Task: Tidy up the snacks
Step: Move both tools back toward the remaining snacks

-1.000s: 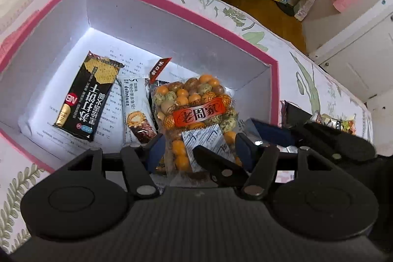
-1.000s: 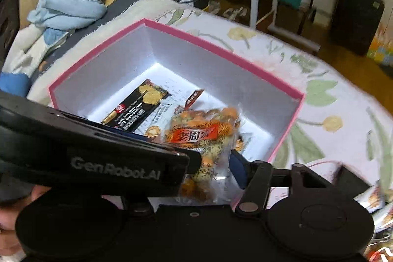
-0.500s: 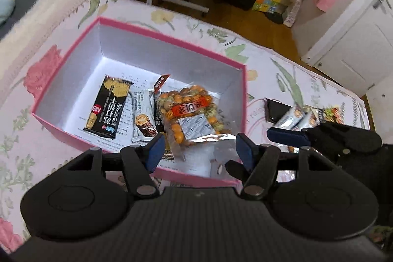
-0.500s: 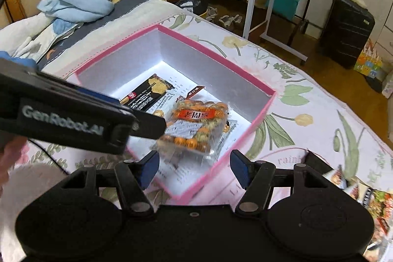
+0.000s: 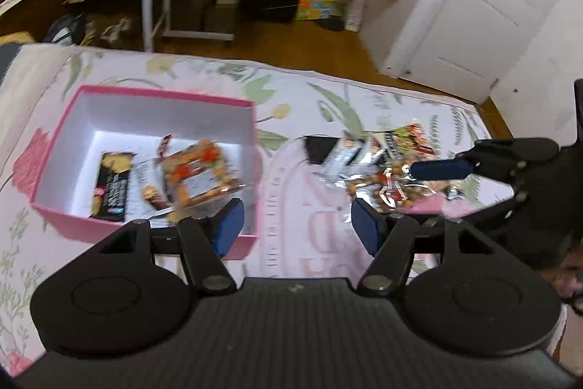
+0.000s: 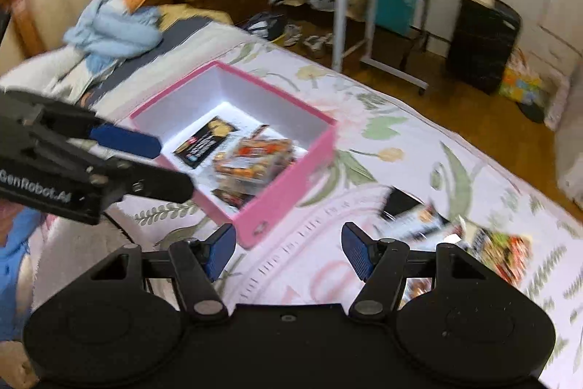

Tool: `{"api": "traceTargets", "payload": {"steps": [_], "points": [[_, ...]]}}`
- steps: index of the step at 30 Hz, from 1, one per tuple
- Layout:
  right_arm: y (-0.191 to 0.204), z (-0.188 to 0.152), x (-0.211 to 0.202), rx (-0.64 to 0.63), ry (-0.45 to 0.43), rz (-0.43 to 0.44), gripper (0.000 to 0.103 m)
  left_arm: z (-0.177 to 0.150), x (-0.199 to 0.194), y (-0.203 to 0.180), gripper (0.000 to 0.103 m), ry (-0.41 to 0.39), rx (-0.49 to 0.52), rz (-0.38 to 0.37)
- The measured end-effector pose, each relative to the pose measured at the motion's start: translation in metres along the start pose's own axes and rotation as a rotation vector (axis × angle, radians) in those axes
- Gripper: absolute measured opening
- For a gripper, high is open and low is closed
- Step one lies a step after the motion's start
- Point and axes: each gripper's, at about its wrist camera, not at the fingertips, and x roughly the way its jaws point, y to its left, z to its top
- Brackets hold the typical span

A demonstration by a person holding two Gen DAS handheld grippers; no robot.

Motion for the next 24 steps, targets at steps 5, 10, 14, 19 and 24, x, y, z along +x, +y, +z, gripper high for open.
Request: {"api": "traceTargets", "payload": {"steps": [5,10,14,19,24], "points": [[-0.058,-0.018,-0.016,0.135,-0.041,-0.032,0.069,0.006,0.025,-0.035,0.064,-0.009,0.056,0.033],[-0.1,-0.038,-0.005,0.216,-0.074,-0.051,0.069,0.016,0.07,-0.058,0.064,-0.01,0.086,0.055],[-0.129,-0.048,0.018,0.276,-0.103,-0.056,0.069,0.024,0.117,-0.074,0.064,0.033,0.079,0.051],[-0.163,-0.045,0.06,0.349,-0.088,-0.023,0.063,0.03,0.176,-0.085,0.064,0.092,0.08,0.068],[-0.185,-0.038,0.107,0.412,-0.045,-0.02,0.049,0.029,0.23,-0.076,0.059,0.175,0.069,0.011]]}}
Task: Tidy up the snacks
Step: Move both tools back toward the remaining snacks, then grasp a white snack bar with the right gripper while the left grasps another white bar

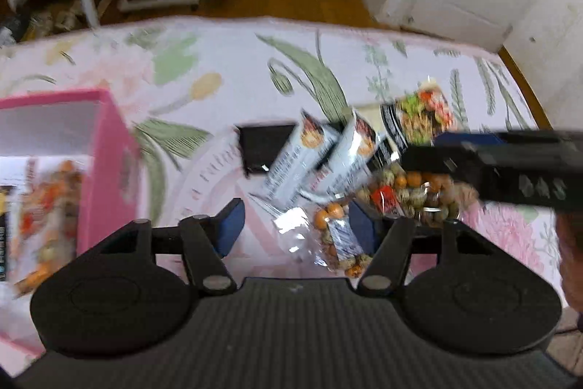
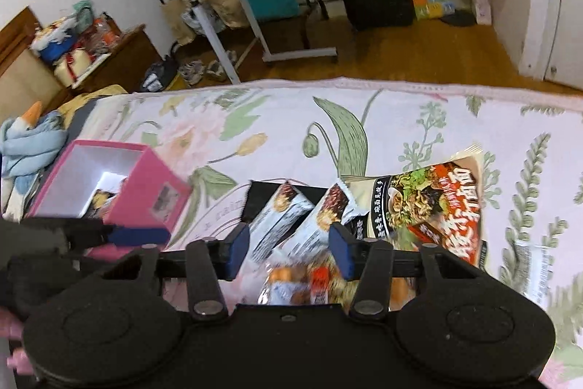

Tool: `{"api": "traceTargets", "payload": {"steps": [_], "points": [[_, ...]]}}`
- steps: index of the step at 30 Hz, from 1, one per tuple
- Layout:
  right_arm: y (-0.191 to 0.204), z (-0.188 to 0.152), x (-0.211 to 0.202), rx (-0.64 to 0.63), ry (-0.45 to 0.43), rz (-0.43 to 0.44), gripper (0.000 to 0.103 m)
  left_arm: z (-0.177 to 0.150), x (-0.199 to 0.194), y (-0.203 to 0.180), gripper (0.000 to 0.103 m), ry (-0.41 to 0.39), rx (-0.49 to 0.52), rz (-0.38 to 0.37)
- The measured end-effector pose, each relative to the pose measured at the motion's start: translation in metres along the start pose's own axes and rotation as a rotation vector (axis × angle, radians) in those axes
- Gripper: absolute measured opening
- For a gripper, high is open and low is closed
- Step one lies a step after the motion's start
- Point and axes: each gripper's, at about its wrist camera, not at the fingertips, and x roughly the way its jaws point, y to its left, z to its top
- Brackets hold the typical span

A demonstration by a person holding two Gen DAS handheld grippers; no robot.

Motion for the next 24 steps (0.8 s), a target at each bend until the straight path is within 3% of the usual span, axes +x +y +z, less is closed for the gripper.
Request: {"api": "traceTargets", "payload": {"steps": [2,5,10,15,20,22,24], "points": [[-0.005,0.0,0.02,0.025,0.026,-0.011,0.048,-0.001,0.012,0.006,0.058,-0.006,-0.018,-0.022],[-0.011,-0.007,0.041,0.064,0.049,-0.006,0.048,-0.002,0.028,0.008,0.057,-0.052,0.013,0.01],[-0.015,-0.016,0.06,0.08,-0.012,0.011,0.045,-0.001,0.053,0.005,0.057,-0.087,0.076,0.028],[-0.009,-0.017,0.066,0.016,-0.059,-0.062,0.045,-0.005,0.072,-0.006,0.057,-0.085,0.152,0.081],[-0.007,-0.023,0.073,-0.071,-0.09,-0.099,0.044,-0.008,0.086,-0.005,0.056,-0.054,0.131,0.108],[-0.004,-0.024,0.072,-0.108,-0.105,-0.103,0.039,-0.009,0.087,-0.005,0.036,-0.037,0.134,0.106],[-0.003,-0.025,0.071,-0.116,-0.11,-0.091,0.035,-0.009,0.087,-0.004,0.034,-0.016,0.126,0.096]]}}
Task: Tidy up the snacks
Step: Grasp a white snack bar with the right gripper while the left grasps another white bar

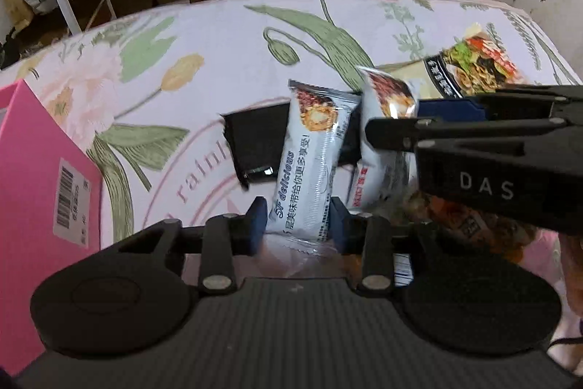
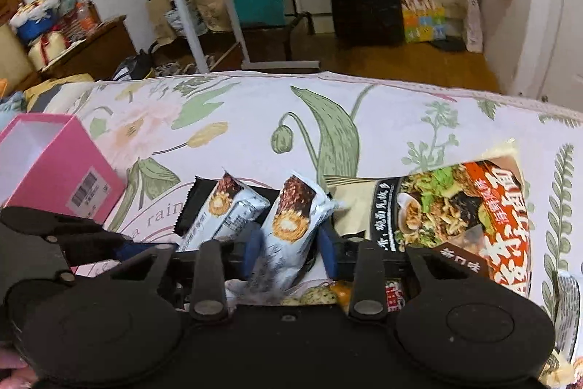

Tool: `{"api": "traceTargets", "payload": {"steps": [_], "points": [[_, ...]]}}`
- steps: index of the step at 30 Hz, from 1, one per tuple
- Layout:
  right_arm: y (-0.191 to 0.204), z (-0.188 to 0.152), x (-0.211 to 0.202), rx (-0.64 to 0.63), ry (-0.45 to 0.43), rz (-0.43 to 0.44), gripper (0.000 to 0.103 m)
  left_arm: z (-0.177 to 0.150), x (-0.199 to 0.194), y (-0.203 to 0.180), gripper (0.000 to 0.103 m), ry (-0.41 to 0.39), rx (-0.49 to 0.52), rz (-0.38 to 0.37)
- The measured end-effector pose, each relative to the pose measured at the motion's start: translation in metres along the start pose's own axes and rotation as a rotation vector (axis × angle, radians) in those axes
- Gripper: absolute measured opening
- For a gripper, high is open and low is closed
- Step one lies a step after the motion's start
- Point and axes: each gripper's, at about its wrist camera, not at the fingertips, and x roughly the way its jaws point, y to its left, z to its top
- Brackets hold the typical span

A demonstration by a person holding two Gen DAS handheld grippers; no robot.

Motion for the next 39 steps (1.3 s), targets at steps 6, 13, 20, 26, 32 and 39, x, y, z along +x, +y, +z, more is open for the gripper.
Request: {"api": "traceTargets", "payload": {"steps": [6,13,20,26,32,39], "points": [[0.003,-0.002,0.001,-0.024,0.021,0.021,0.037,-0.001,-0.003,0.004,0.032,0.024,-0.049,-0.013],[0.004,-0.007,0.001,0.024,0.051,0.035,0.037,-0.003,-0.003,0.013,0.032,0.047,-0.125,-0.055],[0.005,-0.006,-0.005,0.019,0.027,0.032,0.031,-0.006,-0.012,0.006,0.031,0.035,-0.1,-0.047],[-0.004,-0.001,-0.019,0.085,-0.025,0.026,0.029,-0.01,-0.02,0.0,0.031,0.068,-0.052,-0.03],[-0.01,0.002,-0.032,0.143,-0.055,0.045,0.028,-0.014,-0.034,-0.004,0.031,0.043,-0.023,-0.011],[-0.01,0.003,-0.046,0.168,-0.071,0.061,0.028,-0.018,-0.052,-0.005,0.031,0.027,-0.037,-0.03]]}}
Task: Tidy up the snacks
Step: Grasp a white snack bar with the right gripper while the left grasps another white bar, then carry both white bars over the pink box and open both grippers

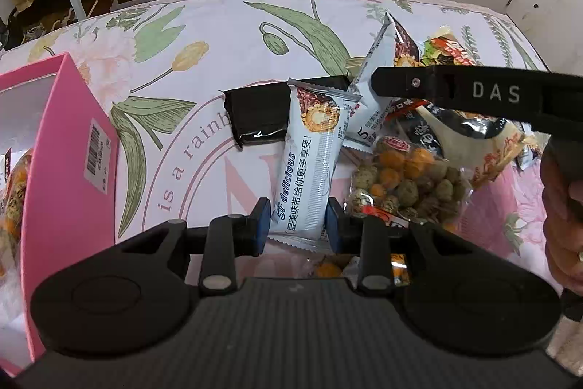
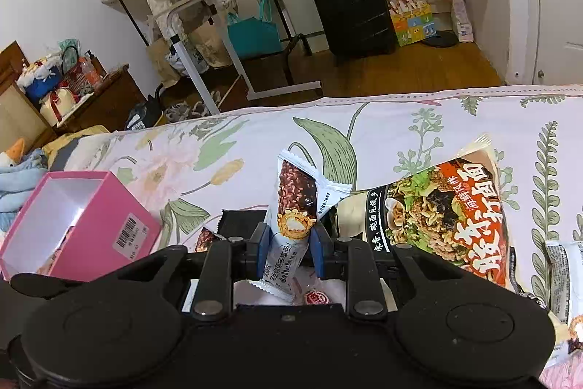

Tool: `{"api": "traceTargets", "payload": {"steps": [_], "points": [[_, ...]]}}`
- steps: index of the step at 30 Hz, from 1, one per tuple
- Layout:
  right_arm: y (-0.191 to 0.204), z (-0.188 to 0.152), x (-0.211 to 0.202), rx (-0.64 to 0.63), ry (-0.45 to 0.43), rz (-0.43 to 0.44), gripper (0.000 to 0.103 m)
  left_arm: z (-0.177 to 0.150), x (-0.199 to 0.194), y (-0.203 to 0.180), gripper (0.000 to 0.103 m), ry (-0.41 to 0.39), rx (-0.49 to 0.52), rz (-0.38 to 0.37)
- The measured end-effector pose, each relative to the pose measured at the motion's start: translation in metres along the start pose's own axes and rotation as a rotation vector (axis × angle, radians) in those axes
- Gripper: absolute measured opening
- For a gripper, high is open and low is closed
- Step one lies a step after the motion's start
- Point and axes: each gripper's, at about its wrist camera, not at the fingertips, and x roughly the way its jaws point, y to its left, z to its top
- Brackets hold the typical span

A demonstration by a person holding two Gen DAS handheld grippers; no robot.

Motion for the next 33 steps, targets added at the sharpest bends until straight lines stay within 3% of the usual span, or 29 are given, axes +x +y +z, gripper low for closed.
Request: {"api": "traceTargets", "payload": {"steps": [8,13,18,27,33], "points": [[0.002,0.002,-0.025,0.041,0.011,0.055,0.028,-0.005,-0.017,0.007,0.031,0.008,-0.012,0.022],[0.016,-0.004,-0.042,-0.007,0.033,0.067,0.028,-0.015,-0.034,0.013,0.031,0.024,-0.023,0.022],[0.027,-0.022,-0.05,-0.014,0.111,0.098,0.028,-0.031,-0.047,0.014,0.031,0.05,-0.012,0.033],[0.062,-0.052,-0.069,-0.12,0.185,0.107,0.028,-0.071,-0.062,0.012,0.031,0.106,0.011,0.043],[0.089,-0.062,-0.089,-0.208,0.222,0.13,0.028,-0.085,-0.091,0.023,0.031,0.09,0.012,0.037]]}}
